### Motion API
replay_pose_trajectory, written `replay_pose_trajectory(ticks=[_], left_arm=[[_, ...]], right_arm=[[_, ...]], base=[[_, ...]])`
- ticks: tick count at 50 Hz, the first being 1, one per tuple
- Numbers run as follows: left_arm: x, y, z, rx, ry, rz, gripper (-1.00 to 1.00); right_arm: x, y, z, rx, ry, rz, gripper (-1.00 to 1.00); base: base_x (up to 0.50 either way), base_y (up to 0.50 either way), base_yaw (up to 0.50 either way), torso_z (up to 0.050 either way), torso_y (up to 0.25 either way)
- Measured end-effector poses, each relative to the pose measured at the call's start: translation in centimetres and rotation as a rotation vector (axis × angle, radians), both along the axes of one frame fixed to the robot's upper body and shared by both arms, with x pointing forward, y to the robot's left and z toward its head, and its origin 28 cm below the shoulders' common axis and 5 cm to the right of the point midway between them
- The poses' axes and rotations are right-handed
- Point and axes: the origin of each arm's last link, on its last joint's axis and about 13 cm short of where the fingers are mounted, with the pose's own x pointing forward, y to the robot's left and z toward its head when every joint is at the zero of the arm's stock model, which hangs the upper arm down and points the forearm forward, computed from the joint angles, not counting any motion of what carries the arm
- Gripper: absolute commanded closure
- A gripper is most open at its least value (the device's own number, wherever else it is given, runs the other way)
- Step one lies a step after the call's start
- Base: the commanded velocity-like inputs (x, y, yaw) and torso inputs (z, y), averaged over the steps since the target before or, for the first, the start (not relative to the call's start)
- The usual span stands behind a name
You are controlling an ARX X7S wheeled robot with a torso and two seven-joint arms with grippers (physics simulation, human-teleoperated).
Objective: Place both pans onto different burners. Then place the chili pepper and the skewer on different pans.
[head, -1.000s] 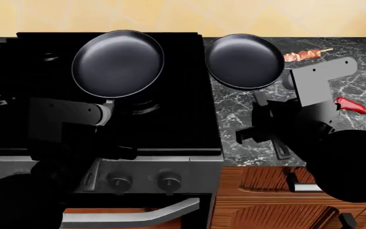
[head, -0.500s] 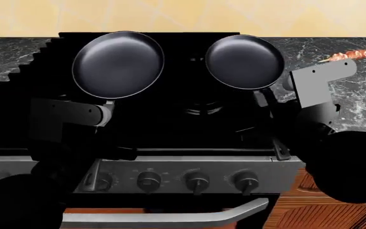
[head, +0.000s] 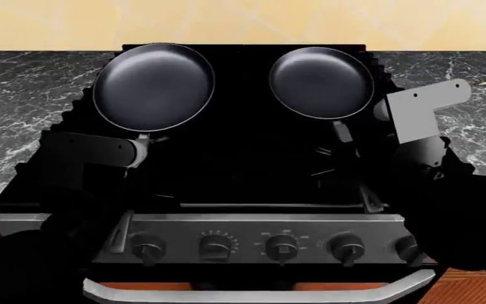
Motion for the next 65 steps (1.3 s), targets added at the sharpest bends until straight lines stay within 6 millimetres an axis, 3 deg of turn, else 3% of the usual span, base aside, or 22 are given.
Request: replay_pose_trajectory(ticks=[34, 51, 65], left_arm=[[0.0, -0.3, 0.1, 0.004, -0.017, -0.061, 1.00], [-0.4, 0.0, 1.4, 0.024, -0.004, -0.034, 1.00], [-0.6, 0.0, 2.0, 0.029, -0.016, -0.018, 1.00]], right_arm=[[0.3, -0.3, 0.4, 0.007, -0.050, -0.032, 1.00], [-0.1, -1.4, 1.6, 0.008, 0.136, -0.077, 1.00], [-1.5, -2.1, 1.1, 0.042, 0.244, -0.033, 1.00]], base=[[0.07, 0.00, 0.00, 0.001, 0.002], [0.00, 0.00, 0.00, 0.001, 0.004], [0.00, 0.00, 0.00, 0.001, 0.004]])
